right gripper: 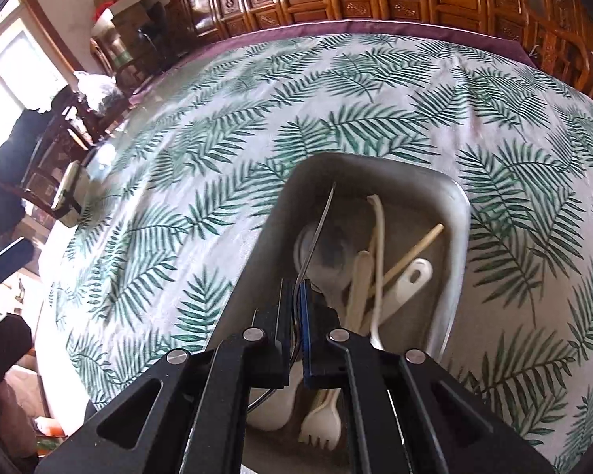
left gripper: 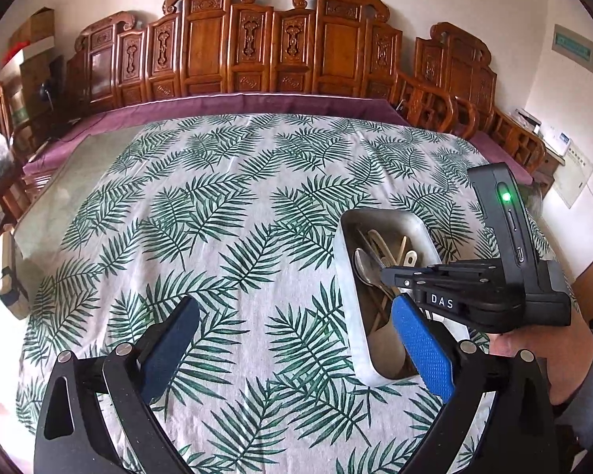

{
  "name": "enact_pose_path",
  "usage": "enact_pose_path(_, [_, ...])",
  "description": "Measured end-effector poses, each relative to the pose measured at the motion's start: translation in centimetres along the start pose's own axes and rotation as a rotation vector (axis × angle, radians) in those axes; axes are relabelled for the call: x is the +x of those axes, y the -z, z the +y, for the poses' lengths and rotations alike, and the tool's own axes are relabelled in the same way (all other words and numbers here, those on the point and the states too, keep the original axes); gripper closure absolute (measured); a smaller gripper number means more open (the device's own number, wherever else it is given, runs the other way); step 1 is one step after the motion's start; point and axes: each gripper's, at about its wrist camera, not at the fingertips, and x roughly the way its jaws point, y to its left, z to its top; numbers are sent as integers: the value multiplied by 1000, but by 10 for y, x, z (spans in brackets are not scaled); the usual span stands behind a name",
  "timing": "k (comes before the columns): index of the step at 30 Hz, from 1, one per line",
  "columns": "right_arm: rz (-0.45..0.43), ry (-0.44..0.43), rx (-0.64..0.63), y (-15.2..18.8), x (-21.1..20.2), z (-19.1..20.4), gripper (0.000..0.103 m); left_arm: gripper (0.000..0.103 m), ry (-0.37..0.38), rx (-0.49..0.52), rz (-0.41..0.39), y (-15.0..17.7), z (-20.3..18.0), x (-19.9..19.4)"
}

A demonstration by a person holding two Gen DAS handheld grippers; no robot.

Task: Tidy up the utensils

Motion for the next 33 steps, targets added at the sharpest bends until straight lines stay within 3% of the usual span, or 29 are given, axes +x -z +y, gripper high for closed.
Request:
enact_pose_path(10, [-55, 18, -73, 5, -23, 8, 94, 9, -1, 9, 3, 0, -6, 2])
enact_pose_path(20, [-121, 74, -56, 21, -64, -12, 94, 8, -14, 29, -18, -3, -25, -3])
enact_pose_path(22, [-134, 91, -54, 25, -74, -17, 79, 8, -23, 31, -23, -5, -30, -4])
enact_pose_path(24, [-156, 116, -50, 30, -84, -21, 39, 8, -29, 33, -22, -7, -35, -6])
enact_pose_path(25, [-178, 130, -48, 33, -92, -24, 29, 8, -36, 35, -22, -8, -38, -7])
enact_pose_path(31, [-221, 166, -7, 51, -132, -43, 3, 8, -54, 42, -36, -8, -59, -22])
enact_pose_path(33, [-236, 187, -2, 59, -145, -47, 3, 8, -63, 44, -34, -5, -68, -27])
